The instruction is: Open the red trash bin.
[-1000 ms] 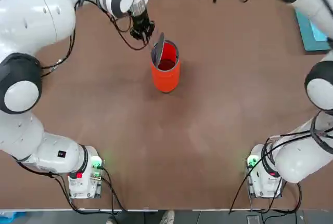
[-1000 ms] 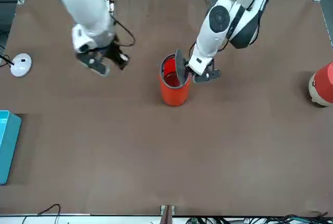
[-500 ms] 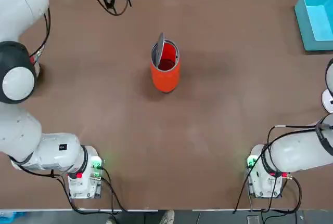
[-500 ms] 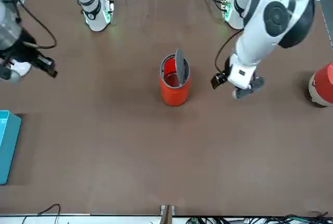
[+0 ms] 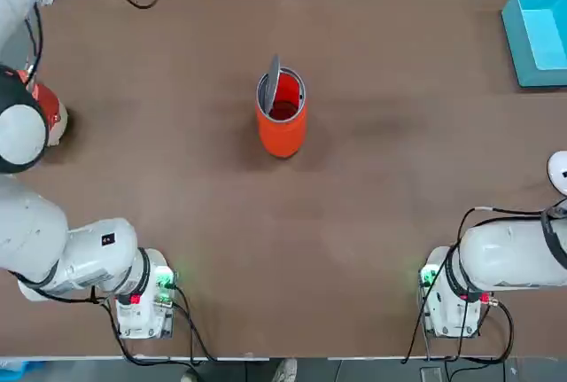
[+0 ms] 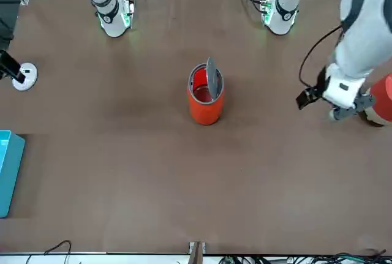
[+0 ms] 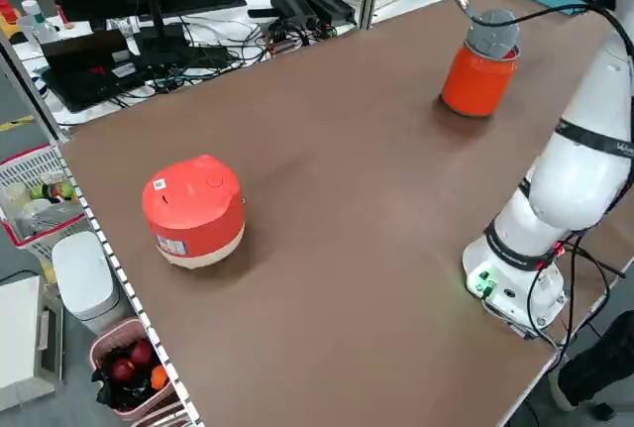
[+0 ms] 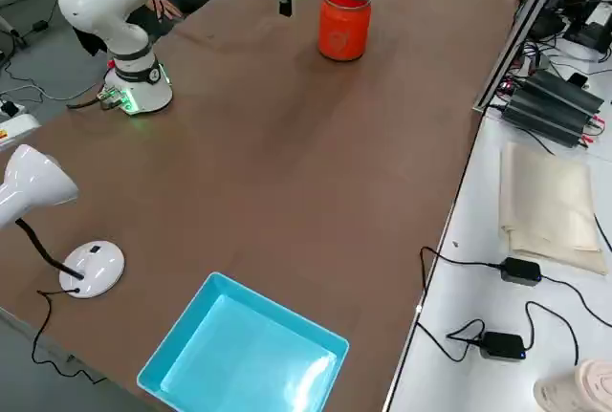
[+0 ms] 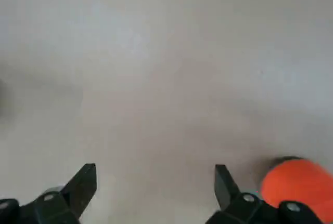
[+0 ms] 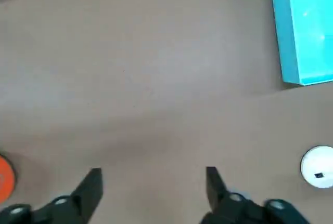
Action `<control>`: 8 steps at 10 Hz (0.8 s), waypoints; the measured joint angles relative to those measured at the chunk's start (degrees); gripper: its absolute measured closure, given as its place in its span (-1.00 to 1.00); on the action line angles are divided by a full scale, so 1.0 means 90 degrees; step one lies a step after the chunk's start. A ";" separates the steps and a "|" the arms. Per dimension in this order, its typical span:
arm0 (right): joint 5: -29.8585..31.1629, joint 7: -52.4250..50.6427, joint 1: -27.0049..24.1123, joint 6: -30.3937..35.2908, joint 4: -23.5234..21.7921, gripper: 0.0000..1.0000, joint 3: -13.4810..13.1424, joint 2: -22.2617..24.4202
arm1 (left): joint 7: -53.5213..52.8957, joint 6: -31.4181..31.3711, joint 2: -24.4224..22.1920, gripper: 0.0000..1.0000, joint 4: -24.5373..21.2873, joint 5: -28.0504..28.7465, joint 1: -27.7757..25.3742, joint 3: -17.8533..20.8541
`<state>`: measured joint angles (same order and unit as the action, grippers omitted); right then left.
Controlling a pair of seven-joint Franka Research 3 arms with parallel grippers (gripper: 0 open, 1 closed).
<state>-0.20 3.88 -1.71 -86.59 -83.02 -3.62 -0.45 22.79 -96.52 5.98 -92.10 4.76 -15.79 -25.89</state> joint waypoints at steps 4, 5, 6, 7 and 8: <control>0.0037 -0.0255 -0.0002 -0.0003 -0.0042 -1.00 0.0032 -0.0002 | -0.2088 0.1120 -0.0081 -1.00 0.1012 -0.0008 0.0403 0.0795; 0.0039 -0.0284 -0.0002 -0.0005 -0.0052 -1.00 0.0032 -0.0003 | -0.2423 0.1395 -0.0108 -1.00 0.1220 -0.0019 0.0562 0.0934; 0.0040 -0.0347 -0.0002 -0.0007 -0.0059 -1.00 0.0032 -0.0003 | -0.2693 0.1481 -0.0126 -1.00 0.1281 -0.0085 0.0654 0.1057; 0.0040 -0.0402 -0.0002 -0.0013 -0.0069 -1.00 0.0032 -0.0003 | -0.2814 0.1490 -0.0123 -1.00 0.1286 -0.0191 0.0664 0.1113; 0.0040 -0.0447 -0.0002 -0.0036 -0.0093 -1.00 0.0035 -0.0006 | -0.2852 0.1492 -0.0115 -1.00 0.1286 -0.0293 0.0663 0.1165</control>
